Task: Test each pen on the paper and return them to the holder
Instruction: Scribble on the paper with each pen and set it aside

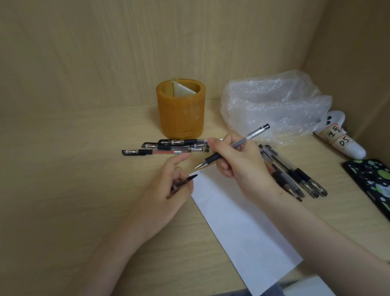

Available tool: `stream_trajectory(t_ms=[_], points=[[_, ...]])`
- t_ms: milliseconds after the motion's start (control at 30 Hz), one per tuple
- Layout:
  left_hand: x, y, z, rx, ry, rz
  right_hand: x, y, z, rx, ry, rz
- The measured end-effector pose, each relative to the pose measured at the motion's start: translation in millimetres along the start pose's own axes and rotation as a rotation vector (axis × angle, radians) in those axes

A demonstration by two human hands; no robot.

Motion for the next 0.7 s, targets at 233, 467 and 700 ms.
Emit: stream_trajectory(t_ms=[233,467,700], points=[[0,2,0,0.015,0.007,0.010,-9,6,3,-0.072,-0.040,-0.008],[1,3,0,0.049,-0.005,0.044,-17,6,9,-0.193,-0.181,-0.011],[1,9,-2,0.086,0.060,0.062,-18,8,10,-0.106,-0.344,0.087]])
Point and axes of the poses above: each hand's wrist, its own x-axis towards the middle knuckle, its own z-axis out of the palm, y = z × x, the point moved 5 cm from there along x, towards the middle knuckle, and after that the axes turned 1 degree about x, right-handed, at the moved point
